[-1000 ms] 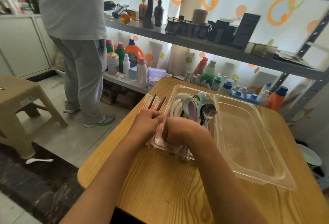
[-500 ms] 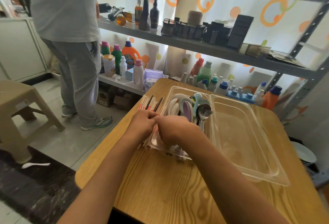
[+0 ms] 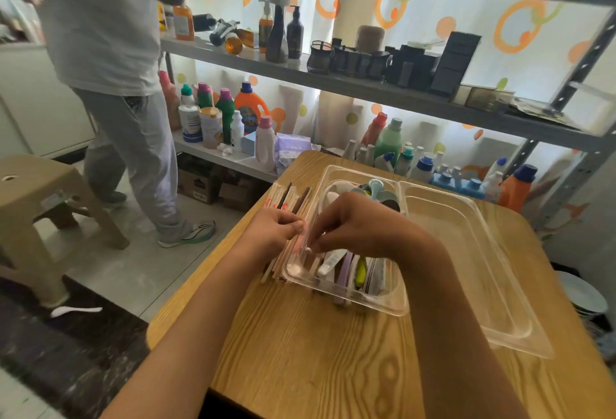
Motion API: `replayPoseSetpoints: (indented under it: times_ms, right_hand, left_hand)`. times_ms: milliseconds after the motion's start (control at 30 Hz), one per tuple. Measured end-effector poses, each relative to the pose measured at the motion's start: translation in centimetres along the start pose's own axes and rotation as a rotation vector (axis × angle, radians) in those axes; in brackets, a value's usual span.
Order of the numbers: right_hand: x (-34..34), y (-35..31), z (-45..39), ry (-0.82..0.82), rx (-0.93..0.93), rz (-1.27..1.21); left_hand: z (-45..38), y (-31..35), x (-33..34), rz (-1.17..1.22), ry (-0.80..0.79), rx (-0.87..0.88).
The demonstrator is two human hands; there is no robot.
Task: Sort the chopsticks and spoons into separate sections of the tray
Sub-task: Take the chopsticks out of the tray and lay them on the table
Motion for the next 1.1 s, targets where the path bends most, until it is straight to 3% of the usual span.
replayPoseSetpoints:
  times_ms: [167, 367, 500, 700, 833, 1100]
  right_hand:
    - [-2.6, -0.5, 0.9, 0.109, -0.174, -0.167]
    - [-3.7, -0.4, 0.7, 0.479, -0.218, -0.370]
    - [-4.6, -0.1, 0.9, 0.746, -0.211, -0.420]
    - [-7.0, 0.7, 3.3, 1.098, -0.300, -0.622]
    - [-6.8, 1.4, 3.2, 1.140, -0.200, -0.756]
    - [-5.3, 1.6, 1.9, 1.116, -0.066, -0.768]
  left_hand:
    - [0.1, 0.0, 0.0, 0.021, 0.003, -0.021]
    - [-0.1, -0.2, -0.2, -0.086, 0.086, 0.024]
    - [0.7, 1.2, -0.2, -0.106, 0.196, 0.216]
    - [3.0, 4.5, 0.8, -0.080, 0.147, 0.522]
    - [3.5, 5.0, 0.6, -0.108, 0.189, 0.597]
    - [3.9, 3.8, -1.1, -0.119, 0.227, 0.523]
Point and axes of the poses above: each hand's wrist, its own z-axis away from the middle knuckle, its own x-axis out of the palm, y = z × x, the point moved 3 cm from there along -z, towards the middle knuckle, and after that the axes turned 1 degree about x, right-handed, at the moved point
